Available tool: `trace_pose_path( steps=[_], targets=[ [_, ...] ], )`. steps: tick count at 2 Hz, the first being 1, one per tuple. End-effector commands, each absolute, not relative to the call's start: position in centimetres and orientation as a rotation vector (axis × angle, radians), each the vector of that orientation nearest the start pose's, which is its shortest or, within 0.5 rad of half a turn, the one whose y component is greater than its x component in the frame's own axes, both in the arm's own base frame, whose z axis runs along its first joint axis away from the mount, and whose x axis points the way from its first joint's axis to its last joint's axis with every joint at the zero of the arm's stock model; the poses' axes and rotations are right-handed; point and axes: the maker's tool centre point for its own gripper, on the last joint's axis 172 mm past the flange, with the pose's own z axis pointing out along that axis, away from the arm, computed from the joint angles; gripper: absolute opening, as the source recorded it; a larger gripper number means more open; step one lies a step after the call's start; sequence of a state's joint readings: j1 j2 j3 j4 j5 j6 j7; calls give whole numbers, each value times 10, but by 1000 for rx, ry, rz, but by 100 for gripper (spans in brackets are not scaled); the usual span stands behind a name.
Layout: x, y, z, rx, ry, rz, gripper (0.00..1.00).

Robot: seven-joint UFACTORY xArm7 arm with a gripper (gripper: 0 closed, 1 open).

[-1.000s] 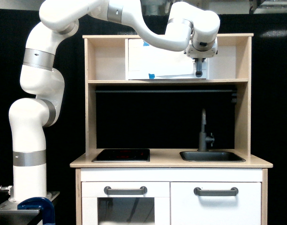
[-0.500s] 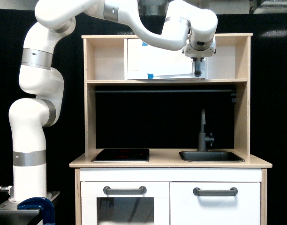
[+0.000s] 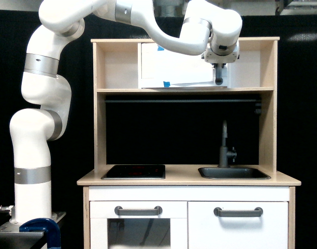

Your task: Open the oven door

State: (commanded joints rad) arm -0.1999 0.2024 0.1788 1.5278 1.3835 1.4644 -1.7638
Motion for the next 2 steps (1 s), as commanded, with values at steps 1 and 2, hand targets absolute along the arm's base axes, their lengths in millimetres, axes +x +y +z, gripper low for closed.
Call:
trace_pose_path(
  steps=[1,2],
  targets=[
    [541,220,480,-1418,-1258,-1157,0],
    [537,212,478,-1418,-1258,-1157,0]
  ],
)
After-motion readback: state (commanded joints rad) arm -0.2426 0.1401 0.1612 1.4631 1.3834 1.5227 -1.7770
